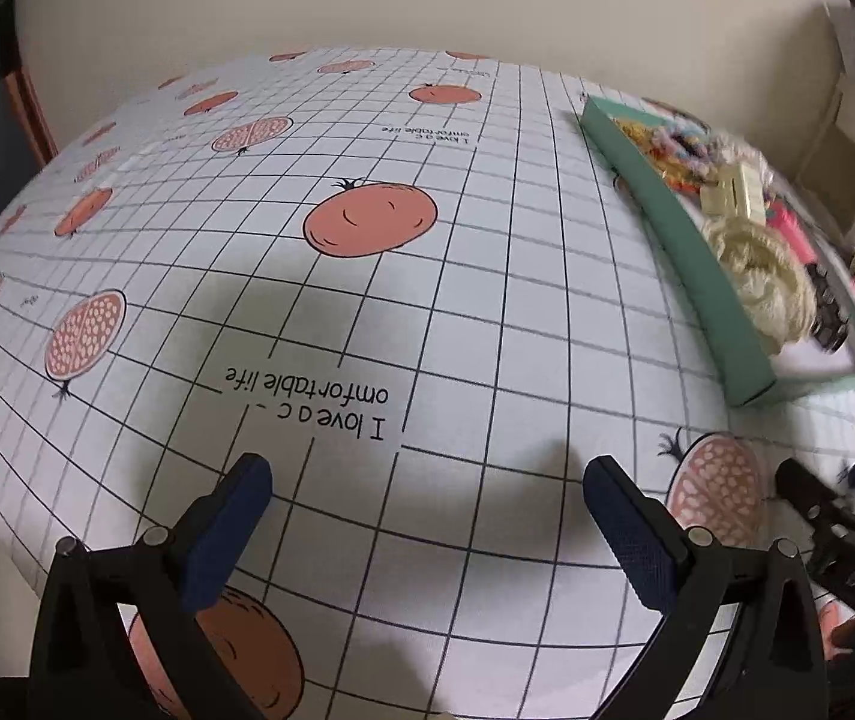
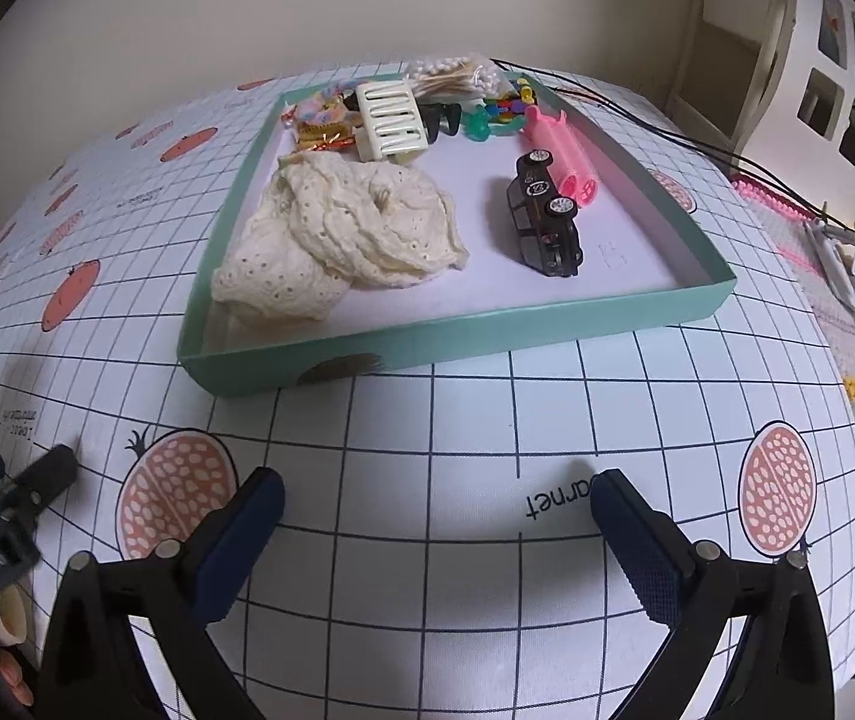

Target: Organize objects

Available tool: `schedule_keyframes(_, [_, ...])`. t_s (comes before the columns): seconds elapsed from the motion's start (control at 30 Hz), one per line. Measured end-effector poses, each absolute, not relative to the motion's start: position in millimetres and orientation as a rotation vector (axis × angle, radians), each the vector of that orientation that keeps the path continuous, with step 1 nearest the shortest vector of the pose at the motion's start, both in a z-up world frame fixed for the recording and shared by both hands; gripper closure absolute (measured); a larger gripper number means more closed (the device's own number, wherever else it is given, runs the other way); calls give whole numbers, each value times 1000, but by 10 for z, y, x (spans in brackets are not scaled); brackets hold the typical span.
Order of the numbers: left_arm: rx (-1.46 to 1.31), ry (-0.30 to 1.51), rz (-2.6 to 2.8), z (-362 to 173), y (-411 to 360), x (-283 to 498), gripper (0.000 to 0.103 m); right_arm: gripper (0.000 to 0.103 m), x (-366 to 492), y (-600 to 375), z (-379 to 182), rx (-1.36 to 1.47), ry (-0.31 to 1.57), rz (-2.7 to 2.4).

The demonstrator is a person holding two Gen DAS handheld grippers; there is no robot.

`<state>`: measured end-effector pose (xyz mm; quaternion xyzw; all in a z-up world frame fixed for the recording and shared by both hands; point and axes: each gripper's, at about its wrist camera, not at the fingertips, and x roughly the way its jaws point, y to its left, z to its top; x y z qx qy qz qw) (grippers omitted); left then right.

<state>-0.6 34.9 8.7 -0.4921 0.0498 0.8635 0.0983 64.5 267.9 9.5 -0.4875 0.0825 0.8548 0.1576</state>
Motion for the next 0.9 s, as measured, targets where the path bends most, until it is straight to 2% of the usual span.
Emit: schedule_keyframes(0.9, [-1415,139,2598,80,350,57,0,0,698,2646,97,-1362,232,2446])
